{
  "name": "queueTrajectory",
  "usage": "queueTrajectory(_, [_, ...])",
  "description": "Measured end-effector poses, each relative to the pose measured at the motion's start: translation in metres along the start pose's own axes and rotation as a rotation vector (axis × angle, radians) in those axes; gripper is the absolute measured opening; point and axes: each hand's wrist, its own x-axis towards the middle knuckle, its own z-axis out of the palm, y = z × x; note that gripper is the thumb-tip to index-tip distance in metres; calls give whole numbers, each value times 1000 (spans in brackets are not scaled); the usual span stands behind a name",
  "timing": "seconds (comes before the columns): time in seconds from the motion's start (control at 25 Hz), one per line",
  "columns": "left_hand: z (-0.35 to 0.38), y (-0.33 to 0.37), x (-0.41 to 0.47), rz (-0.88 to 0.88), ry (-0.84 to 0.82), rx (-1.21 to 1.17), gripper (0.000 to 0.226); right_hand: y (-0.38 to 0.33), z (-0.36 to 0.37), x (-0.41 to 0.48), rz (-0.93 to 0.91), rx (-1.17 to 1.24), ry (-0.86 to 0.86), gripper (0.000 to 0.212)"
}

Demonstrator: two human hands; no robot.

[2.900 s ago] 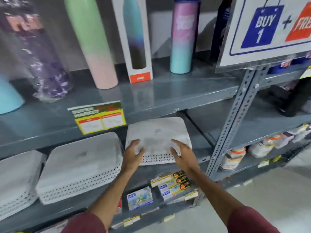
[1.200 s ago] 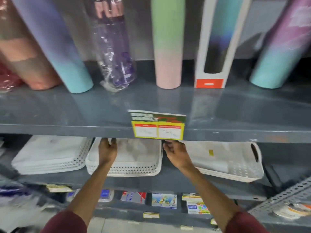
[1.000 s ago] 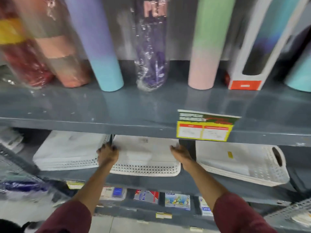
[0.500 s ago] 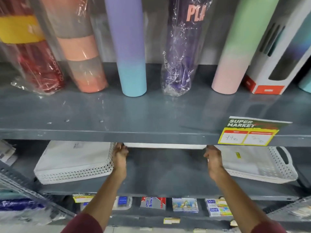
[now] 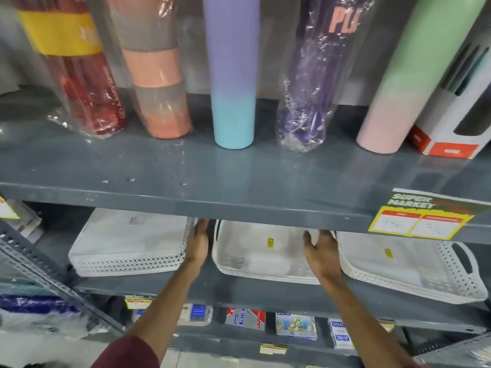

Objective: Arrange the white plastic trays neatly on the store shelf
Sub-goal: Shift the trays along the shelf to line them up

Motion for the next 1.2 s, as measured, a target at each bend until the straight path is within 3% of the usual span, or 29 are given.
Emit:
queueTrajectory(0.16, [-86, 31, 14, 72, 145, 145, 41, -89, 69, -29, -123, 231, -206, 26])
queueTrajectory(0.32, [-201, 30, 47, -25, 359, 474, 51, -163, 137, -51, -128, 280, -397, 22])
queueTrajectory(0.4, [-243, 23, 64, -93, 418, 678, 53, -179, 169, -58, -50, 176, -517, 35])
queueTrajectory(0.52, [-278, 15, 84, -196, 442, 775, 57, -199, 198, -73, 74, 184, -588, 65])
queueTrajectory(0.68, [-292, 28, 101, -399, 391, 546, 47, -206, 218, -79, 271, 163, -565, 61])
queueTrajectory(0.8, [-303, 18, 102, -358, 395, 523, 39, -201, 223, -80, 330, 189, -525, 54])
queueTrajectory(0.96, [-304, 24, 102, -182, 368, 53, 33, -198, 223, -74, 300, 348, -335, 59])
queueTrajectory(1.08, [-300, 39, 97, -106, 383, -292, 40, -202, 213, -69, 380, 543, -230, 18])
queueTrajectory(1.2, [-305, 32, 94, -184, 384, -373, 52, -192, 203, -65, 446, 815, -232, 34])
